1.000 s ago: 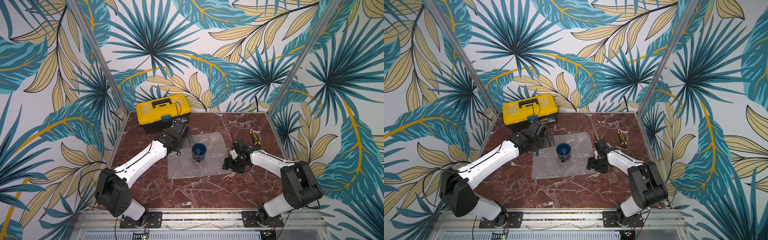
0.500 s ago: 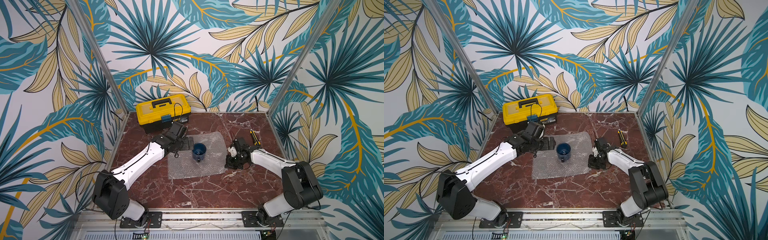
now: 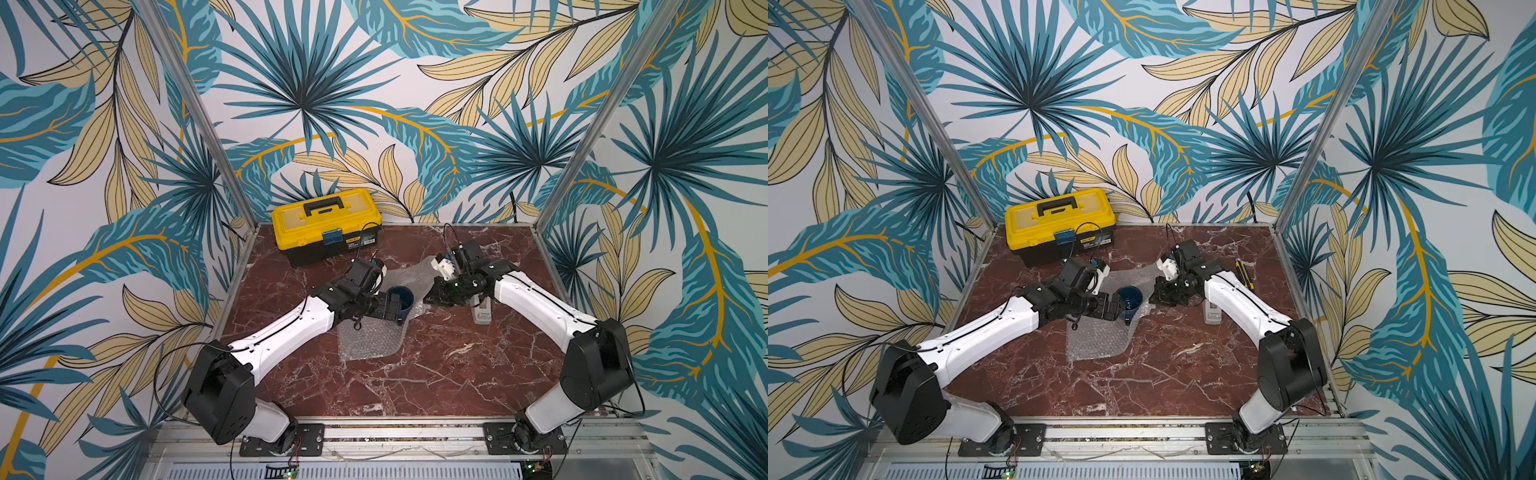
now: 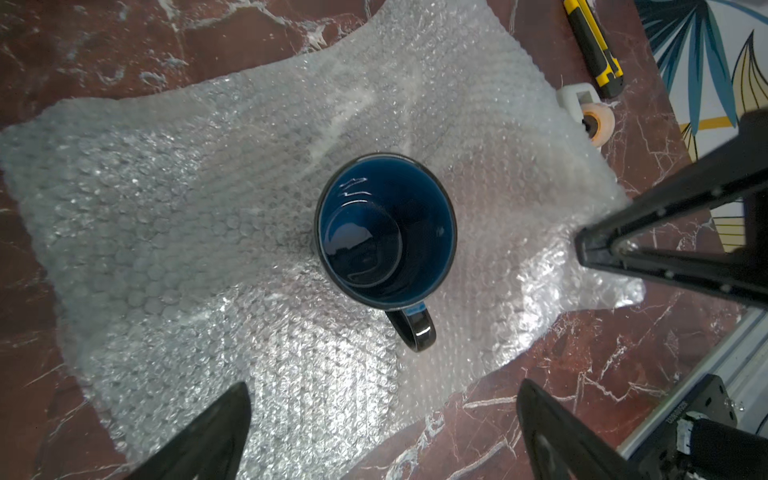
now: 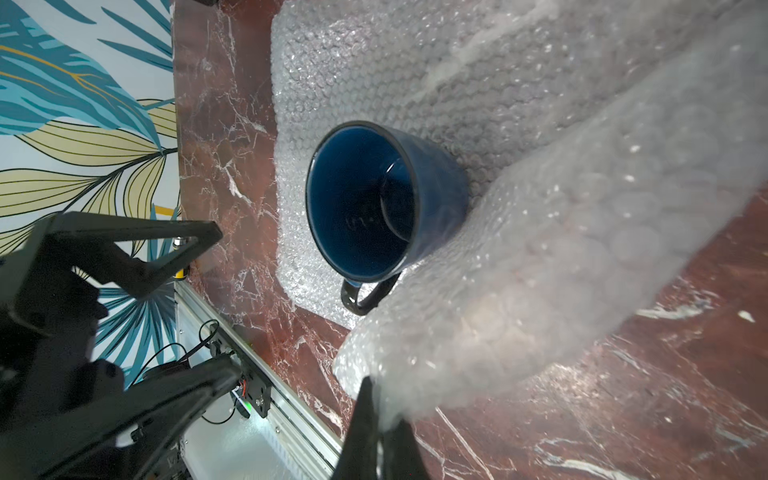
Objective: Wrap mugs in bubble wrap
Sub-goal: Wrap the mug in bubble wrap.
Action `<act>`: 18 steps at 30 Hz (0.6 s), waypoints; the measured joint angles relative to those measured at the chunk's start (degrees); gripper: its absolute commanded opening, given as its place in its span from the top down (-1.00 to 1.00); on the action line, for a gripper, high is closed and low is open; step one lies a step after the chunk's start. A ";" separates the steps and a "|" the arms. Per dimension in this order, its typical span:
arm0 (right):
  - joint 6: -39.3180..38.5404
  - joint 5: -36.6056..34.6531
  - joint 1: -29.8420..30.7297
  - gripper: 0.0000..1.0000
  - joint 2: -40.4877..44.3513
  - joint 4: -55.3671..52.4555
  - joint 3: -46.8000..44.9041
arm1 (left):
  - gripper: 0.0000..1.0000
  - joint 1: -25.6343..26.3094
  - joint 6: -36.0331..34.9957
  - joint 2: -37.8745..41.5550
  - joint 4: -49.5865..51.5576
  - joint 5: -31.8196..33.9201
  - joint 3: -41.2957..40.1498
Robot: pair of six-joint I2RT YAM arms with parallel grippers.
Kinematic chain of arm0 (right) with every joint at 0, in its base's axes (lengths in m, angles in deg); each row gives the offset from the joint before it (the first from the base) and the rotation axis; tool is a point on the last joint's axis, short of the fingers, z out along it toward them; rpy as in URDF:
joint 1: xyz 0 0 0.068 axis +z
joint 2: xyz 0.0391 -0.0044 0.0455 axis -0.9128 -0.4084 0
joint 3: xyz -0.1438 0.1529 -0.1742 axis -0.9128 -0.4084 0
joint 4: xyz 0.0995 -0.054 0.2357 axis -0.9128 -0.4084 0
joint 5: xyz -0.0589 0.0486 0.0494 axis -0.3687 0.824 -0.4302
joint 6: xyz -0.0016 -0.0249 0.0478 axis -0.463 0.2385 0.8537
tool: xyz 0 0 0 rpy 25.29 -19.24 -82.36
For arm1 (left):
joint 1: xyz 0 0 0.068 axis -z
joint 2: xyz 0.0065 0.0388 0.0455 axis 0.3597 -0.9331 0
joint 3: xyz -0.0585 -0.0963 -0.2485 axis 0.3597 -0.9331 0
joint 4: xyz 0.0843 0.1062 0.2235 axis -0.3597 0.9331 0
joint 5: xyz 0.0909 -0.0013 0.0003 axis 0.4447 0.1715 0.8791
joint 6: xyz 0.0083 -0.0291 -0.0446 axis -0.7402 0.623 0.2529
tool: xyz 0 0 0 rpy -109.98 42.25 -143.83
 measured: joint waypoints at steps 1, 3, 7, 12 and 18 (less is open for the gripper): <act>0.00 0.33 0.28 1.00 -0.92 -0.15 1.14 | -0.99 0.04 -0.22 0.50 -0.46 -0.20 -0.85; 0.04 0.98 0.79 1.00 -2.49 -0.24 2.97 | -1.00 0.24 -0.57 1.36 -1.51 -0.70 -2.38; 0.52 2.08 1.57 1.00 -5.03 -0.24 5.16 | -1.00 0.68 -1.36 2.05 -3.98 -1.88 -4.66; 1.33 2.71 2.36 1.00 -7.80 -0.17 7.98 | -0.99 1.92 -2.12 1.81 -6.25 -3.41 -5.92; 2.21 3.08 3.32 1.00 -10.58 0.04 10.64 | -0.99 2.62 -2.54 -0.24 -8.96 -3.19 -5.90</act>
